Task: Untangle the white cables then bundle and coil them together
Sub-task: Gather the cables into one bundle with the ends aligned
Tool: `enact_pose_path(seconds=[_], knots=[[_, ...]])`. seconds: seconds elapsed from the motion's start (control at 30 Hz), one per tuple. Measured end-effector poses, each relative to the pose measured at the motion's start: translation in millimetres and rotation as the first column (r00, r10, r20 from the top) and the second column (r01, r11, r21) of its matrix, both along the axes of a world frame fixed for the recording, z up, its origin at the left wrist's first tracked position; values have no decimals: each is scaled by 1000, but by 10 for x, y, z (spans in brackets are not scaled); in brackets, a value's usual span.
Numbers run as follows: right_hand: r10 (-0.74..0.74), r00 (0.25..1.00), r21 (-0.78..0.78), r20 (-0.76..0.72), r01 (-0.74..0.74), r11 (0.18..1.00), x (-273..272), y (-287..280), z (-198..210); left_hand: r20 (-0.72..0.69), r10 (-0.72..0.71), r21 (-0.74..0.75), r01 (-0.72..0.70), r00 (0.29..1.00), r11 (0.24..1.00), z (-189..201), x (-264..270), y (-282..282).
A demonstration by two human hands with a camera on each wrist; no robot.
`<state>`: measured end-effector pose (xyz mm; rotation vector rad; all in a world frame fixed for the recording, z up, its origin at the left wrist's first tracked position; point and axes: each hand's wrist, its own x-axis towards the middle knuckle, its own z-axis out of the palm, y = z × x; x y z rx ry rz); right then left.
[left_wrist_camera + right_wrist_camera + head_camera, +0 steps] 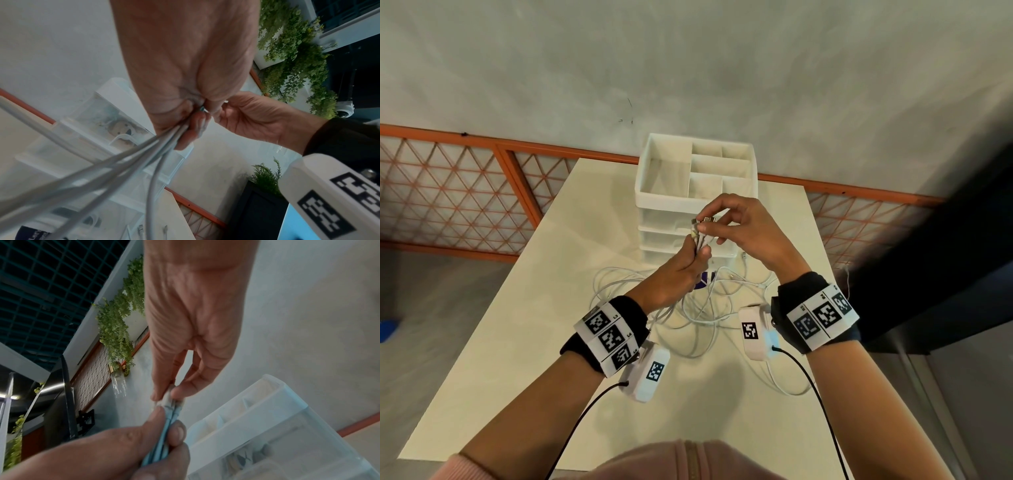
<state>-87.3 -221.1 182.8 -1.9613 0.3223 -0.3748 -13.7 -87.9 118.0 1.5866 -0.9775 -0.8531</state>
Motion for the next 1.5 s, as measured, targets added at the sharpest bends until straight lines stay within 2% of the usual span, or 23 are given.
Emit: enact_pose_path(seconds=[0.13, 0.27, 0.37, 0.5, 0.73, 0.83, 0.9, 0.93, 1.0, 1.03, 1.1, 1.23, 1.3, 1.37, 1.43, 1.5], knots=[[-7, 1000, 42, 15, 6, 999, -8, -25, 24, 29, 7, 1, -7, 1000, 1000, 7, 9, -13], [-57, 998, 88, 27, 54, 995, -39, -98, -15, -26, 26, -61, -28, 999, 998, 25, 21, -11], [-43, 998, 122, 43, 38, 992, -70, -126, -54, -49, 24, -110, -29, 999, 993, 40, 7, -17], [-67, 996, 165, 67, 55, 985, -63, -130, -69, -66, 47, -109, -54, 997, 993, 51, -14, -26], [-28, 998, 182, 54, 17, 983, -57, -139, -52, -100, 88, -137, -101, 991, 985, 80, -28, -22], [-49, 998, 118, 44, 44, 992, -56, -65, -59, -93, 81, -168, -96, 992, 981, 122, -21, -17], [65, 998, 97, -27, -62, 993, -70, -28, -114, -137, 112, -199, -138, 984, 970, 178, -13, -17], [175, 982, 155, -67, -163, 974, -76, 1, -158, -170, 130, -217, -166, 977, 962, 208, -3, -16], [373, 915, 273, -154, -323, 906, -51, 90, -305, -228, 130, -268, -191, 965, 944, 269, 25, -12], [437, 874, 273, -212, -376, 885, -23, 159, -369, -261, 115, -299, -194, 958, 935, 304, 46, -4], [491, 812, 226, -316, -438, 870, 45, 284, -496, -306, 91, -338, -197, 948, 920, 375, 113, 40], [405, 830, 148, -383, -378, 914, 88, 279, -632, -284, 166, -347, -263, 944, 900, 432, 245, 173], [325, 819, -4, -473, -371, 929, 88, 193, -653, -275, 218, -335, -306, 936, 891, 431, 287, 242], [174, 832, -209, -526, -325, 922, 61, 83, -698, -224, 259, -342, -324, 940, 882, 439, 305, 307], [74, 886, -322, -457, -243, 915, 40, -11, -744, -170, 297, -345, -339, 940, 875, 444, 323, 359], [39, 928, -430, -371, -209, 878, 39, -78, -752, -39, 363, -305, -357, 931, 883, 403, 372, 381]])
